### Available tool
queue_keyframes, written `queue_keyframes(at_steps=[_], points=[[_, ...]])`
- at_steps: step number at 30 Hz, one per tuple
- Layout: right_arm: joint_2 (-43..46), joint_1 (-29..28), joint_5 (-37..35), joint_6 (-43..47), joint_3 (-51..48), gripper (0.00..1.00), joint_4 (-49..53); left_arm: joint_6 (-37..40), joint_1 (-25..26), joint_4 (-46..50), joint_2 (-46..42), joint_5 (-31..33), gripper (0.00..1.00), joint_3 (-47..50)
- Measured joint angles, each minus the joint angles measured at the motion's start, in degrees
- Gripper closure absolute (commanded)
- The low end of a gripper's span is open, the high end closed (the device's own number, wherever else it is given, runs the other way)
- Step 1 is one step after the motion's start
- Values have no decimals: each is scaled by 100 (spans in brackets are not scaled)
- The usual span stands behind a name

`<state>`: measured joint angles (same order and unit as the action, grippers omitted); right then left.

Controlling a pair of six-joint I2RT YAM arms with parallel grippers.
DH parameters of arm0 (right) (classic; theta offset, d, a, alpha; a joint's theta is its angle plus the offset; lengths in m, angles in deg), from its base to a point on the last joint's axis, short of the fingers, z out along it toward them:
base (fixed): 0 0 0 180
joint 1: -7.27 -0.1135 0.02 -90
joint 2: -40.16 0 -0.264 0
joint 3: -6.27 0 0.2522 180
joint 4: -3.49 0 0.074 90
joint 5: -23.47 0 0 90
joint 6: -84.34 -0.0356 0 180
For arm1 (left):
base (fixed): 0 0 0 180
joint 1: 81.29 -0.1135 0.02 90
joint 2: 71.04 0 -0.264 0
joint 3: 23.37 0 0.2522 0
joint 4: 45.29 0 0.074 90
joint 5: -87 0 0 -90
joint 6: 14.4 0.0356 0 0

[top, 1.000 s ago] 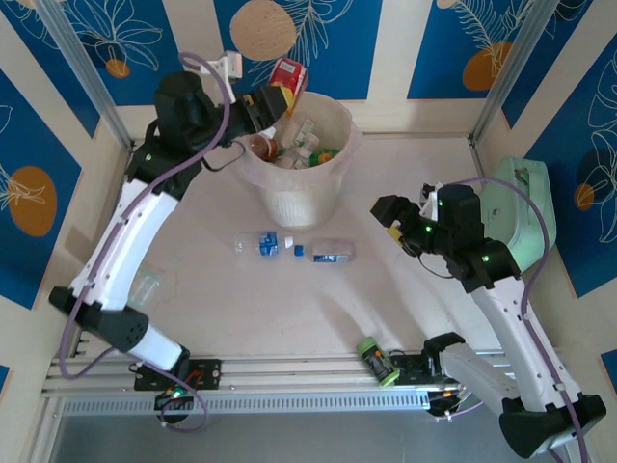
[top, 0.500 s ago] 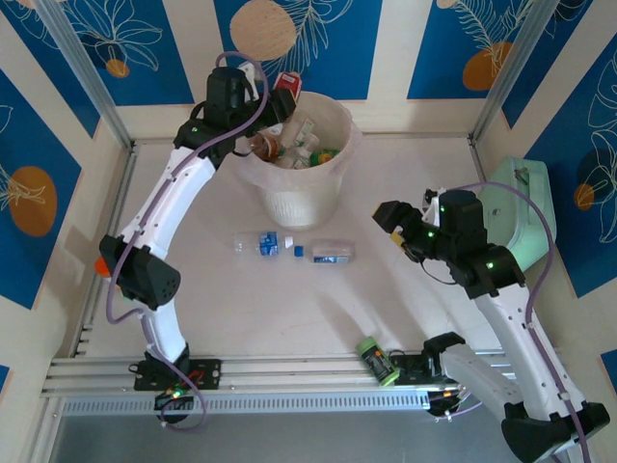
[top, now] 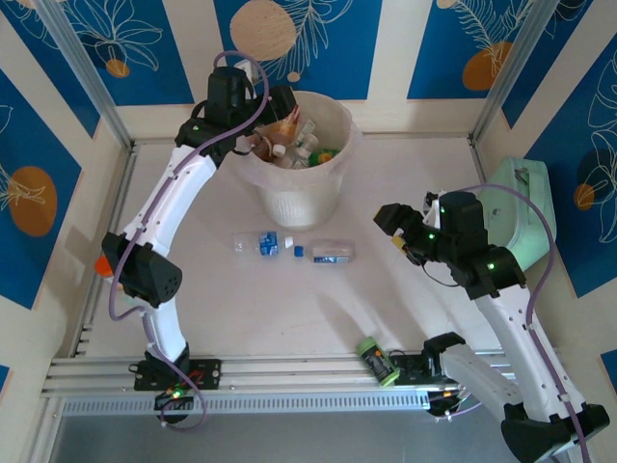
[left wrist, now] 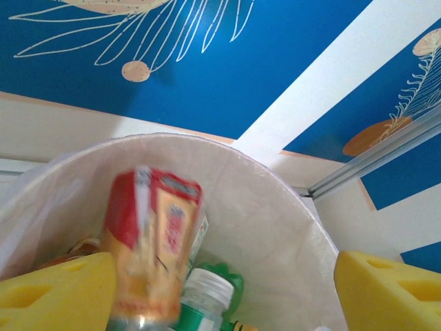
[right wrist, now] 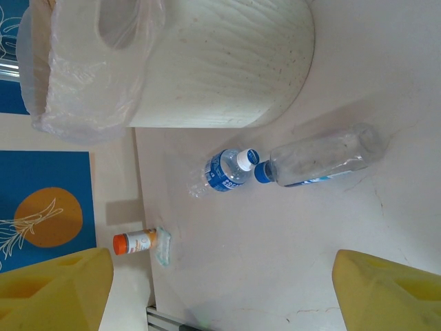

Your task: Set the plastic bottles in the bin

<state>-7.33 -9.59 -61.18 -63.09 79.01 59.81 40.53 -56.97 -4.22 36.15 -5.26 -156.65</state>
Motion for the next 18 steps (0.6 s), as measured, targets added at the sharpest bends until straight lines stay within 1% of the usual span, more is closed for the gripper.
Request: queue_keyframes(at_steps=[4,6,9,12,18], points=[[-11,0,0,-2,0,17,-4,-48,0,2,-138,2,15,70],[-39,0,-2,-4,0,17,-7,-61,0,-28,-358,2,14,249],[-109,-35,-11,-66,-35,17,-33,-85,0,-151,-922,0,13,737],[-232,-160,-105,-269,-168,17,-103,-107,0,-345,-1679,-24,12,1429],[-918,-551,-317,-1049,-555,17,-289,-262,-7,-881,-3471,-323,13,3486]])
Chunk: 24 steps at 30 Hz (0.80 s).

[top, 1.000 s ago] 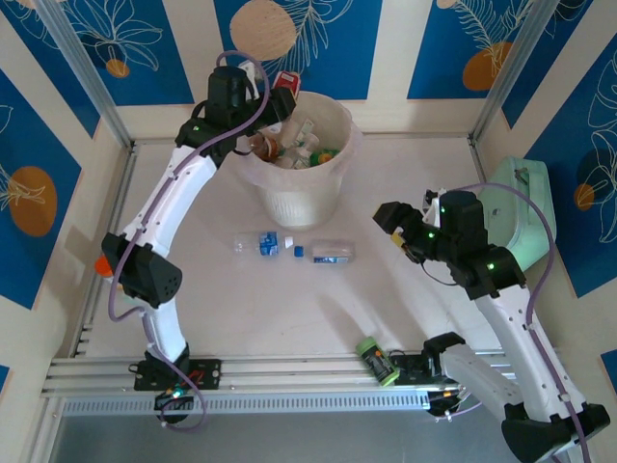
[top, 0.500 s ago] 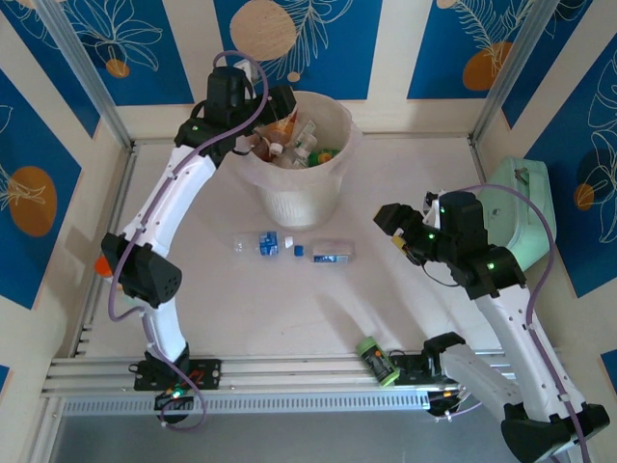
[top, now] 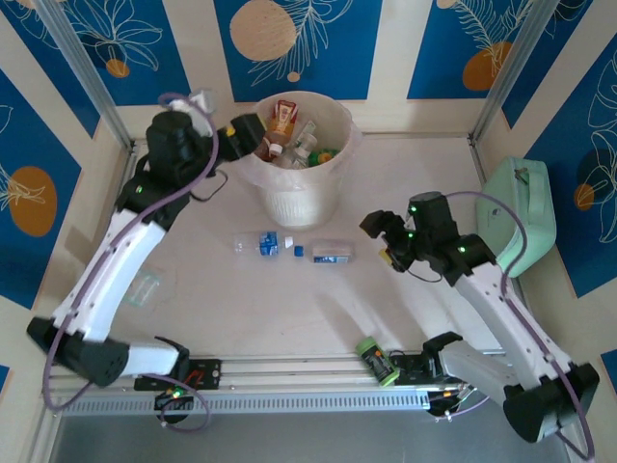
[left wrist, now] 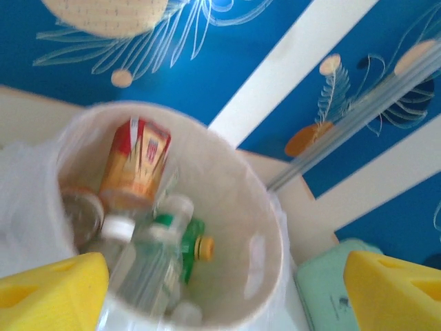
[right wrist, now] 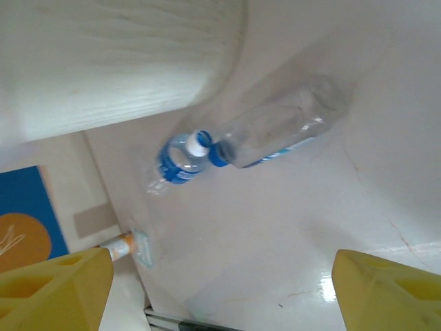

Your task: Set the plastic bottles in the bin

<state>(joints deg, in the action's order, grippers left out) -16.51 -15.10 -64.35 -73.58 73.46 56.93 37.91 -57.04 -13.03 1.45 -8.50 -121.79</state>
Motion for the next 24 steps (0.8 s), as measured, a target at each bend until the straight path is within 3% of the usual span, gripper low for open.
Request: queue_keyframes(at_steps=[10,16,24], points=[[-1436,-452,-52,-1248,-142,15,-693,-498,-2,-17,-1777,-837,14,2747],[-2162,-452,37,-1923,-212,13,-1060,-688,-4,122,-2312,-977,14,3163],[-2798,-455,35,-2496,15,11,-1231,-750,-4,129,-2406,-1078,14,3279]])
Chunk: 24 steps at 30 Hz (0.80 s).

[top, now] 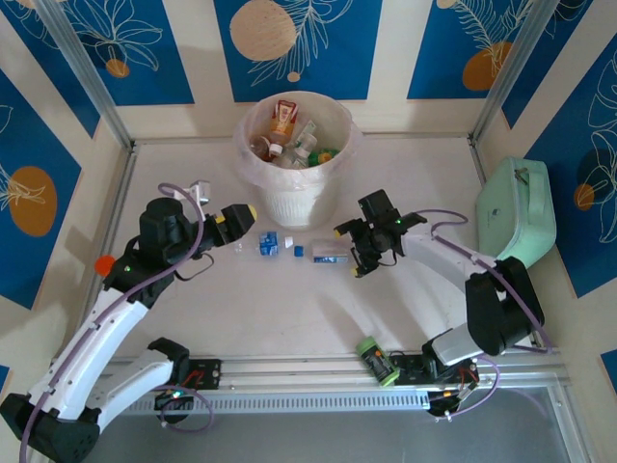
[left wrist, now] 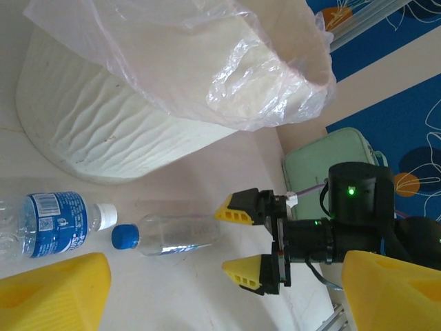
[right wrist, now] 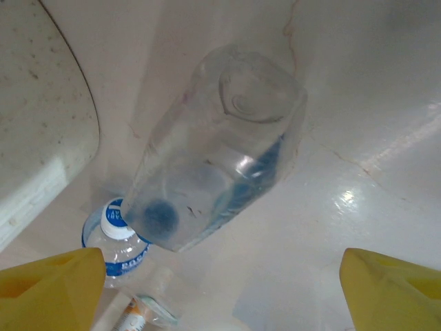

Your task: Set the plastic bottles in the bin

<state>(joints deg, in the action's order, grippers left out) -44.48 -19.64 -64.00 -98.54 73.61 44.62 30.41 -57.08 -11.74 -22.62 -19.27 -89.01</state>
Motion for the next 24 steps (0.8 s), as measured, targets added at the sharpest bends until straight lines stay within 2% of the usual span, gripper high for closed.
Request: queue_keyframes(at_steps=[7,15,24], points=[[-437,-15,-87,-452,74,10,-225,2,0,2,0,-24,14,11],[-1034,4,-105,-575,232,11,-474,4,0,9,0,-26,14,11],[-1357,46,-101,-498,299,22,-706,4,0,28,0,-26,14,26]])
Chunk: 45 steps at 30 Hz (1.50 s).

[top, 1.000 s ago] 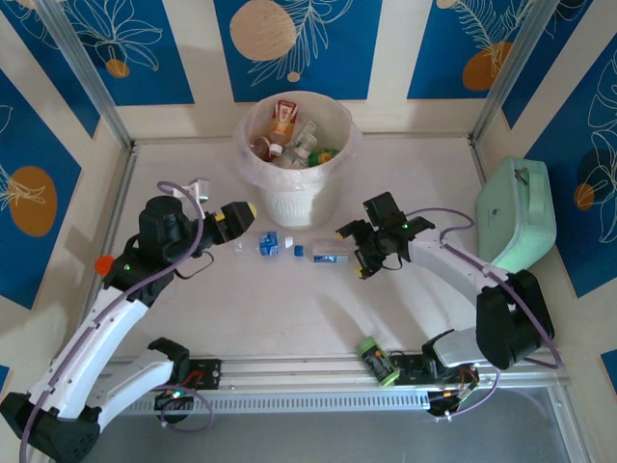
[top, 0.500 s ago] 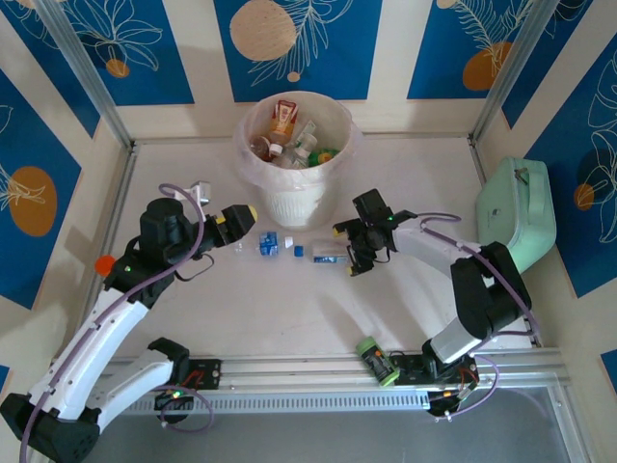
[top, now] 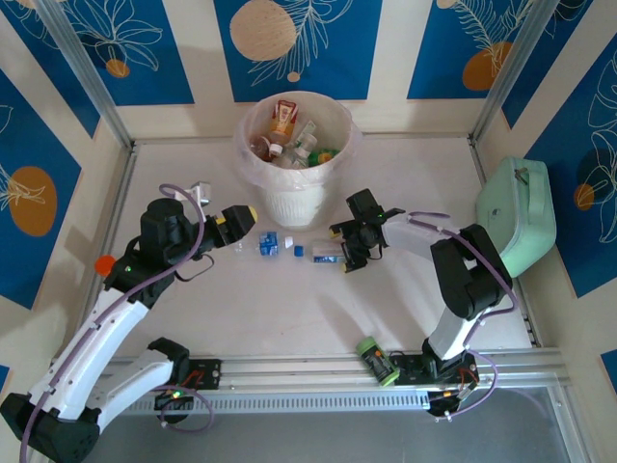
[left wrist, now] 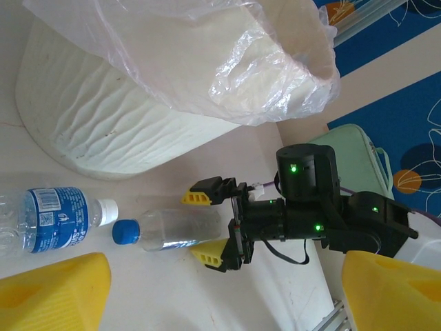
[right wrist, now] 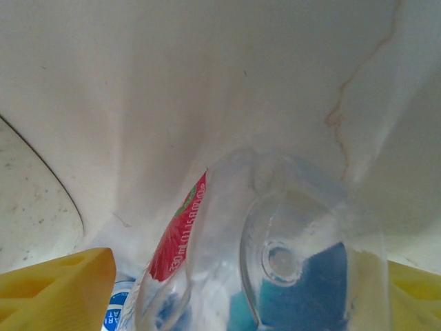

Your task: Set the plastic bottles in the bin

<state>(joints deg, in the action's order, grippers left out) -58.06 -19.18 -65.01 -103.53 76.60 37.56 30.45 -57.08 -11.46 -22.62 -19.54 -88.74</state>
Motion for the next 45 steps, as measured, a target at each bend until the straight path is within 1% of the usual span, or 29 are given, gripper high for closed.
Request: queue_keyframes(at_steps=[5,12,14,21,26,33,37,41,45], points=[[0,46,-4,153,0,26,-20,-2,0,9,0,0,14,0],[24,57,-61,629,120,32,179,-4,0,9,55,-9,14,0],[85,59,-114,761,129,33,221,-2,0,9,87,-31,14,0],[396,87,-229,1163,129,42,433,-7,0,9,131,-85,14,0],[566,120,-306,1412,129,42,527,-46,0,7,181,-111,14,0],[575,197,-304,1510,129,45,518,-101,0,7,238,-149,14,0],[577,199,-310,1663,129,48,544,-76,0,28,240,-153,11,-2],[776,133,-496,2127,146,51,789,164,0,282,439,-262,10,-188],[1414,-48,-804,2804,195,51,1115,433,0,455,745,-452,8,-431]])
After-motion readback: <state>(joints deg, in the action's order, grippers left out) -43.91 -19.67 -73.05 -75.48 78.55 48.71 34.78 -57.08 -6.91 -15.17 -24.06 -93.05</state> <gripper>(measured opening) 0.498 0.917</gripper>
